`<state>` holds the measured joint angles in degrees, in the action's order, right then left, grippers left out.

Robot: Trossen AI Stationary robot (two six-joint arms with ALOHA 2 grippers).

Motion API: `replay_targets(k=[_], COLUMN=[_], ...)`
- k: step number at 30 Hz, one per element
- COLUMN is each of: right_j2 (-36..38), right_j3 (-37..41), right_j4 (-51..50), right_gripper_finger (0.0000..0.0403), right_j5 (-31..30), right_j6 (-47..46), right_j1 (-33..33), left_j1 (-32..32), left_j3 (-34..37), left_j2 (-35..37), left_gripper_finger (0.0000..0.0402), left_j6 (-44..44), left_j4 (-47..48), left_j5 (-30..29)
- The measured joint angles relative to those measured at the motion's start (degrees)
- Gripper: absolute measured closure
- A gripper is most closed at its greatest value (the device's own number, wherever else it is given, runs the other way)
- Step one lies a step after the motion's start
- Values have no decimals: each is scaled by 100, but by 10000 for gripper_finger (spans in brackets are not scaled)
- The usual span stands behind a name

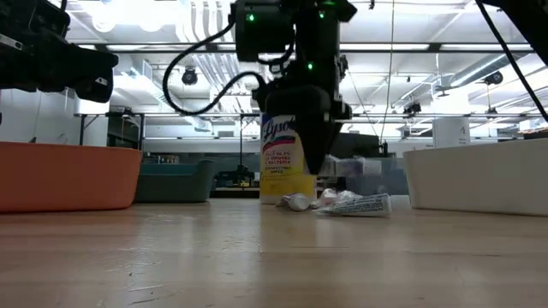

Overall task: Pick & Place Travel size toiletries
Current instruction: Put the bottom right toothpaste into the black bin

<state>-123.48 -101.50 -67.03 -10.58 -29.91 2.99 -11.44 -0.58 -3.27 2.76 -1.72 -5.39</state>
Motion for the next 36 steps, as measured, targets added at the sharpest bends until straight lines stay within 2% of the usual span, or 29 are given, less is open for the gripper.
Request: replay_targets(k=[15,18,23,29,36], right_j2=[14,129,738,1999,3513], right_j3=[-1125,-1116,-629,581,2082], right_j4=[-2215,-2274,-2282,-2206,-540], right_gripper_finger=[351,351,351,351,351], right_j5=[46,154,433,421,-133], right_j6=[14,137,381,-83,54], right_j1=[-560,-728,-988,-1319,-1594], left_j1=[0,0,0,0,-2], left_j3=[2,0,1,2,0], left_j2=[0,0,0,0,0], left_gripper_finger=[394,394,394,394,394], left_j6=[2,0,1,0,0], left_j4=[0,0,-2,-2,0], left_j5=[0,0,-2,-2,-2])
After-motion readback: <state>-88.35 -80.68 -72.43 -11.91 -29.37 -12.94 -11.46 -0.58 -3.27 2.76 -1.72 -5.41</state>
